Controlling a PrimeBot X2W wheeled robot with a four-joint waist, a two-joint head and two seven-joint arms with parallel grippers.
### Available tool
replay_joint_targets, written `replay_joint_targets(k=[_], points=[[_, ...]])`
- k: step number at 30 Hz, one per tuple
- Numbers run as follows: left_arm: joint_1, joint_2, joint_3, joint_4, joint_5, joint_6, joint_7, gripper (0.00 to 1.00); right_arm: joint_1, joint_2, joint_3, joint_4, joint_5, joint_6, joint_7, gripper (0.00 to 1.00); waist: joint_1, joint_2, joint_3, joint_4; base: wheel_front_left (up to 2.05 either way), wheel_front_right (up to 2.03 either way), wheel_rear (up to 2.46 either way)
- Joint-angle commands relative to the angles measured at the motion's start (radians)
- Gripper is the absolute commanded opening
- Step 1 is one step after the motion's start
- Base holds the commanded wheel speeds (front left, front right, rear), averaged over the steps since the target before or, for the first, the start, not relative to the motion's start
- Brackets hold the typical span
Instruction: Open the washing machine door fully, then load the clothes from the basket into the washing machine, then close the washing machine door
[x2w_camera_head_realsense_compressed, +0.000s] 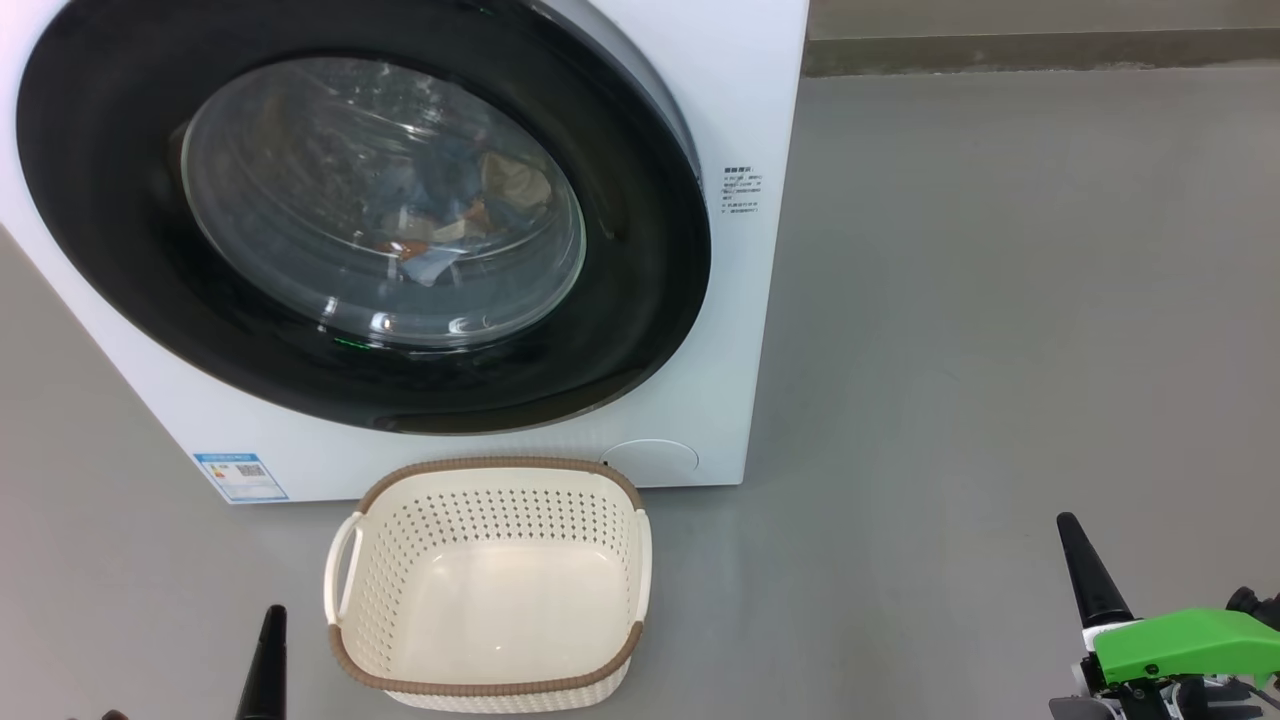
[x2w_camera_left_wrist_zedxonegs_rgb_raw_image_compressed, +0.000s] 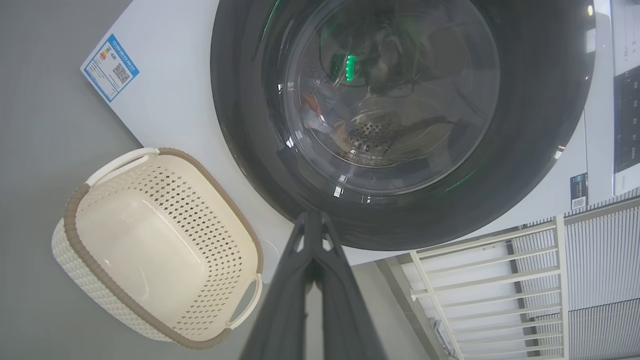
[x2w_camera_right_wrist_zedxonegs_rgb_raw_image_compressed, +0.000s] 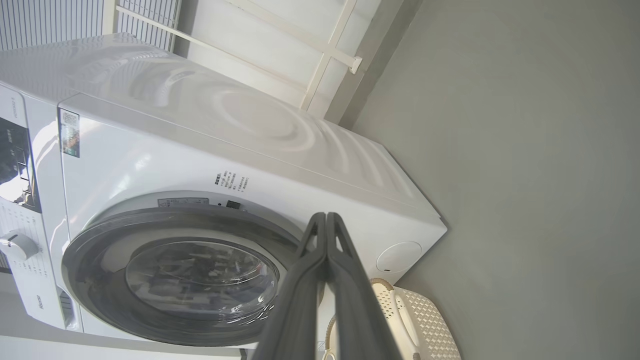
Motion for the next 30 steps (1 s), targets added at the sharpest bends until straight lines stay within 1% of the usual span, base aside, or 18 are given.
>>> replay_joint_targets(k=[1,30], points=[[-0.048,0.007,0.032,-0.034,-0.025,-0.002,0.009,0.0,-0.049,-0.008,0.007,-0.032,0.024,0.0,0.008,0.0,0.0,0.0,0.0,0.0,0.0,0.0,0.0],[-0.077,-0.034,0.088,-0.062,-0.271,-0.002,0.092,0.0,-0.062,0.017,-0.033,-0.059,0.276,0.0,0.089,0.0,-0.0001,0.0,-0.002,0.007,0.0,0.0,0.0]])
